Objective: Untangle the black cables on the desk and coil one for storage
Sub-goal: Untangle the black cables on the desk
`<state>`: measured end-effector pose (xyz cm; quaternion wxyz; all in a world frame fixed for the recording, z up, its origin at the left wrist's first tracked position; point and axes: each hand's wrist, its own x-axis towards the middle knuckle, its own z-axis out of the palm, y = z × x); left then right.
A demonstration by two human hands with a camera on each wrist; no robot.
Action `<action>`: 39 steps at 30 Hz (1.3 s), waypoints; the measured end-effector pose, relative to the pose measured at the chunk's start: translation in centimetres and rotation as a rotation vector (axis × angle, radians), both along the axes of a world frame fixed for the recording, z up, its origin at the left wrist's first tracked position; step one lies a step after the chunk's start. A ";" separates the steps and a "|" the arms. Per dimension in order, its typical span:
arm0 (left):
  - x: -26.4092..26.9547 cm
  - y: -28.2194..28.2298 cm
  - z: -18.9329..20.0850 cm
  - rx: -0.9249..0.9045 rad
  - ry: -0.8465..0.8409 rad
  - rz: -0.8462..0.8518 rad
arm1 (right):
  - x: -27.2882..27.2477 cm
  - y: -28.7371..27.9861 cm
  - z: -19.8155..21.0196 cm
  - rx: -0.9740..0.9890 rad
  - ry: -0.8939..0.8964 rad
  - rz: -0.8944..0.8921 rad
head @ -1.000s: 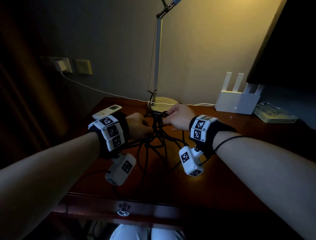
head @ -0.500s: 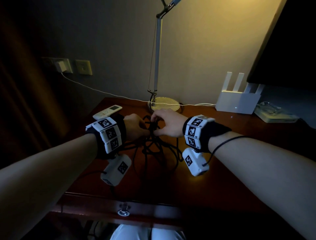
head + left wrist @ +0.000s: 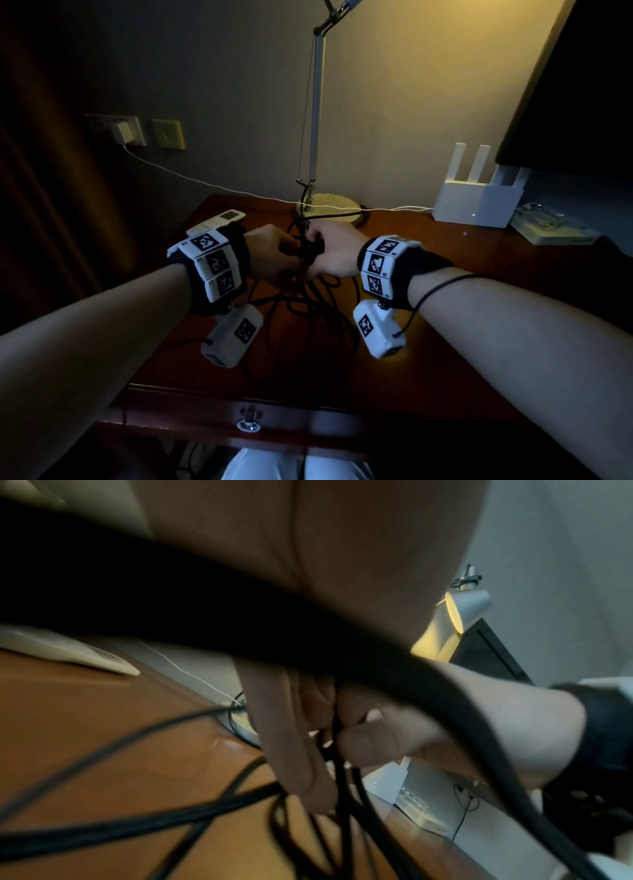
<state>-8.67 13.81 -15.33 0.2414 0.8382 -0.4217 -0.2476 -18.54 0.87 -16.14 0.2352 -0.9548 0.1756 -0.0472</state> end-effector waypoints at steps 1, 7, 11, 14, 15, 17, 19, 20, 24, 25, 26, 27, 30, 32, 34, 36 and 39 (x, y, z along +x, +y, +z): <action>0.0 0.1 0.0 -0.002 0.044 0.009 | -0.1 -0.3 0.0 0.000 -0.005 -0.004; 0.0 0.0 0.2 -0.029 0.018 0.032 | -0.5 -1.0 0.0 0.051 -0.078 -0.097; 0.1 0.0 0.0 -0.050 0.099 0.014 | -0.6 -0.6 0.5 0.100 -0.023 -0.004; -0.1 0.2 0.2 -0.053 0.086 -0.035 | -0.8 -0.6 1.0 0.231 -0.015 -0.015; -0.1 0.2 0.3 -0.057 0.065 -0.044 | -0.9 -0.7 1.1 0.252 -0.012 -0.030; -0.2 0.2 0.4 -0.047 0.052 -0.052 | -0.9 -0.6 1.3 0.240 0.037 -0.037; -0.2 0.1 0.3 -0.028 0.058 -0.040 | -0.8 -0.4 1.5 0.200 0.092 -0.028; -0.2 0.1 0.3 -0.016 0.051 -0.031 | -0.7 -0.4 1.5 0.186 0.097 -0.036; 0.2 0.7 0.7 -0.007 -0.076 -0.025 | -0.8 -1.2 1.4 0.165 -0.004 -0.169; 0.4 0.9 0.8 -0.012 -0.095 -0.024 | -0.8 -1.4 1.3 0.152 -0.032 -0.198; 0.5 1.0 0.9 -0.018 -0.101 -0.020 | -0.8 -1.7 1.1 0.142 -0.045 -0.216; 0.6 1.2 0.9 -0.035 -0.084 -0.014 | -0.9 -1.9 1.0 0.133 -0.048 -0.225; 0.5 1.2 0.9 -0.091 0.047 0.012 | -1.0 -2.1 0.6 0.146 -0.100 -0.253; 0.3 1.1 1.0 -0.105 0.076 0.050 | -1.0 -1.9 0.6 0.152 -0.210 -0.283; 0.2 0.9 1.2 -0.145 0.182 0.113 | -1.1 -1.6 1.1 0.140 -0.281 -0.265; 0.1 0.7 1.3 -0.178 0.288 0.156 | -1.3 -1.2 1.9 0.161 -0.205 -0.121; -0.1 0.5 1.5 -0.234 0.301 0.193 | -1.8 -0.2 2.4 0.244 0.041 0.094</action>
